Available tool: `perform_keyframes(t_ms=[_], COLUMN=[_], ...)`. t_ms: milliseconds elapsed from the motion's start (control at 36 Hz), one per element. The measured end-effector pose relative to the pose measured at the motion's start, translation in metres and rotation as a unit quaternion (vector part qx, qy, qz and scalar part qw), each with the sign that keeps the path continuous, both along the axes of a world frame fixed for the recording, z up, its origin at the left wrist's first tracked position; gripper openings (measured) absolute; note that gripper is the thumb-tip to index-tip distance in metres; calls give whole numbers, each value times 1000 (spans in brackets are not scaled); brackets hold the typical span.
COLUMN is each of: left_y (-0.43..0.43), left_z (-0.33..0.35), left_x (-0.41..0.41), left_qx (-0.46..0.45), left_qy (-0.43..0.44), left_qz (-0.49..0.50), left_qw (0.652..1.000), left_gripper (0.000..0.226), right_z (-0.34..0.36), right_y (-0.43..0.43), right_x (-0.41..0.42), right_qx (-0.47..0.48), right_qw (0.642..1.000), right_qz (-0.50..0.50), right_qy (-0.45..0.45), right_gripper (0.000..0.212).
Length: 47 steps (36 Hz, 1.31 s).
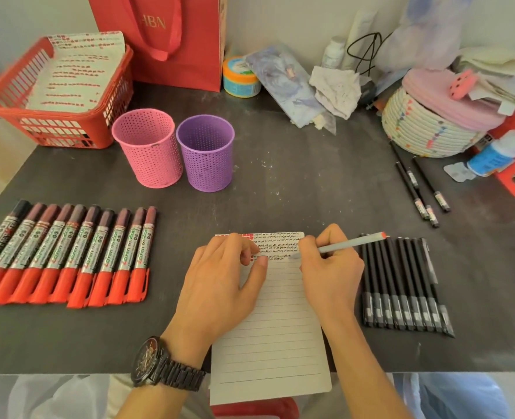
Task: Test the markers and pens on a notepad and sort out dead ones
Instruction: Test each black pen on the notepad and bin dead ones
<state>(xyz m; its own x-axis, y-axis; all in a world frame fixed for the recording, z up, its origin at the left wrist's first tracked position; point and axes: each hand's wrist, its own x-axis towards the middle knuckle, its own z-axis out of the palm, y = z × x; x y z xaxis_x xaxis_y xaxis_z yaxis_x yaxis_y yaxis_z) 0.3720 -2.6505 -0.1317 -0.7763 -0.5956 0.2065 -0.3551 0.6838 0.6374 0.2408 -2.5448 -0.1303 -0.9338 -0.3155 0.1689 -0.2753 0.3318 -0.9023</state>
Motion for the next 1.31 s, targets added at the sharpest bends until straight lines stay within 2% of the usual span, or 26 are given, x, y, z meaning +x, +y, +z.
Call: perform_keyframes(t_ms=[139,250,417,472,583,694,917,1083,1306], left_y=[1,0,0,0,-1,-3,-5,-6,-8], left_z=[3,3,0,1,3,2,1,4,2], left_x=[4,2,0,2,3,3,4,5,7], left_qx=[34,22,-11,-9,20,71,152,140,120], left_qy=[40,28,42,49,71,105,94,121,114], left_qz=[-20,5,13,5,-5,4,5,31,14], left_qw=[998,999,999,999,997,992,984,982,986], left_gripper=[31,37,23,18,18,24,39,21,42], right_z=[4,11,15,14,13,12,11,11,8], right_y=[3,7,16,21,27,26,28,29,28], right_x=[2,4,7,9,9,9,7,8,7], right_qx=[-61,-137,-188,-198,-215,-225,-217,-205,-254], right_qw=[997,988,970,964,952,948,951,955,936], right_qz=[-10,12,96,134,165,166,179,184,190], right_qy=[-43,-71,-118,-120,-142,-153,-130,-111,-152], right_gripper=[38,34,15,8,16,7,4,5,17])
